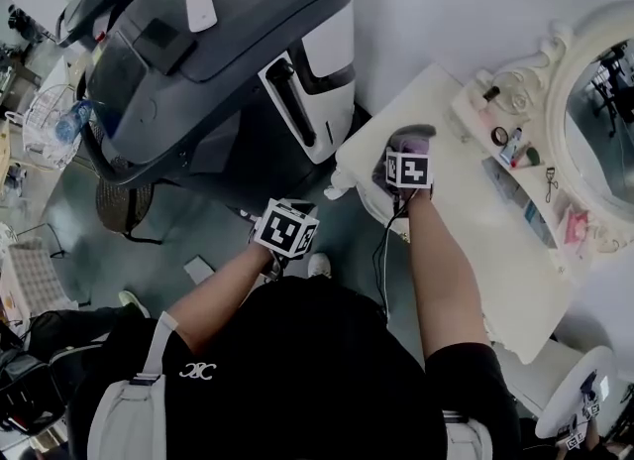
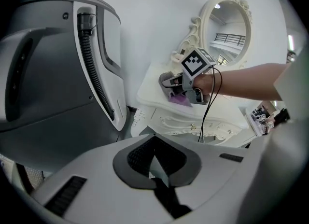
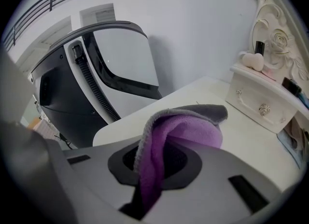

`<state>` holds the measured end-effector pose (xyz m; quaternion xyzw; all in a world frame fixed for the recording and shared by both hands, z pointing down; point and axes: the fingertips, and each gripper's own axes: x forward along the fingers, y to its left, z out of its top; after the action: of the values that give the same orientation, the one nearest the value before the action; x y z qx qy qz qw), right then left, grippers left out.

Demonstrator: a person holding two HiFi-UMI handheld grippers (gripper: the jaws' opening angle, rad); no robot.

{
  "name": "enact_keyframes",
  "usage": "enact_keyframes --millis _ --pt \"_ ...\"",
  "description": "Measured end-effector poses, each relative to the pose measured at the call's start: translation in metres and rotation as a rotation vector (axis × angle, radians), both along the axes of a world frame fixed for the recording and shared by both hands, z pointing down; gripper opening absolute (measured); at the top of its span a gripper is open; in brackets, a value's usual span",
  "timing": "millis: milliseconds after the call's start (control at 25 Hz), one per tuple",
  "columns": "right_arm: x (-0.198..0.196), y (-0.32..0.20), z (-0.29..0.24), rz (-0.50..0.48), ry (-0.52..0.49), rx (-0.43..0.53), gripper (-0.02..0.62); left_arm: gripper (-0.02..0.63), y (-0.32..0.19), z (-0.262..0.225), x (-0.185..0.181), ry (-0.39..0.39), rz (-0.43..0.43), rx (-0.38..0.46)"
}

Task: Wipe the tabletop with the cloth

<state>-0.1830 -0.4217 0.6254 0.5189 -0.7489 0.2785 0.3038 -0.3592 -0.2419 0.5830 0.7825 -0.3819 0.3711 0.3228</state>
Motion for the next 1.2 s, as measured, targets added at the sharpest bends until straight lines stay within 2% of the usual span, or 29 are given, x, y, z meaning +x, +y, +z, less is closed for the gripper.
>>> enact_keyframes --millis 240,480,680,880,1200 --pt "-0.001 -0.022 -0.002 0.004 -0.040 -0.007 0.041 0.005 0.007 0.015 -0.007 0.004 -0.036 -0.054" --pt "0.008 -0.042 -0.003 0.051 -0.154 -0.062 0.041 0.005 0.021 0.030 -0.018 -0.001 -0.068 -0.105" --pt "0.019 -0.032 -0.004 0.101 -0.141 -0.052 0.041 0.005 0.017 0.030 -0.017 0.009 -0.080 -0.111" --pt "0.057 -0.013 -0.002 0.191 -0.196 -0.070 0.041 0.005 0.000 0.019 0.006 0.015 -0.017 -0.071" --pt "0.128 0.030 0.002 0.329 -0.237 -0.068 0.041 0.005 -0.001 0.013 0.055 0.008 0.095 -0.065"
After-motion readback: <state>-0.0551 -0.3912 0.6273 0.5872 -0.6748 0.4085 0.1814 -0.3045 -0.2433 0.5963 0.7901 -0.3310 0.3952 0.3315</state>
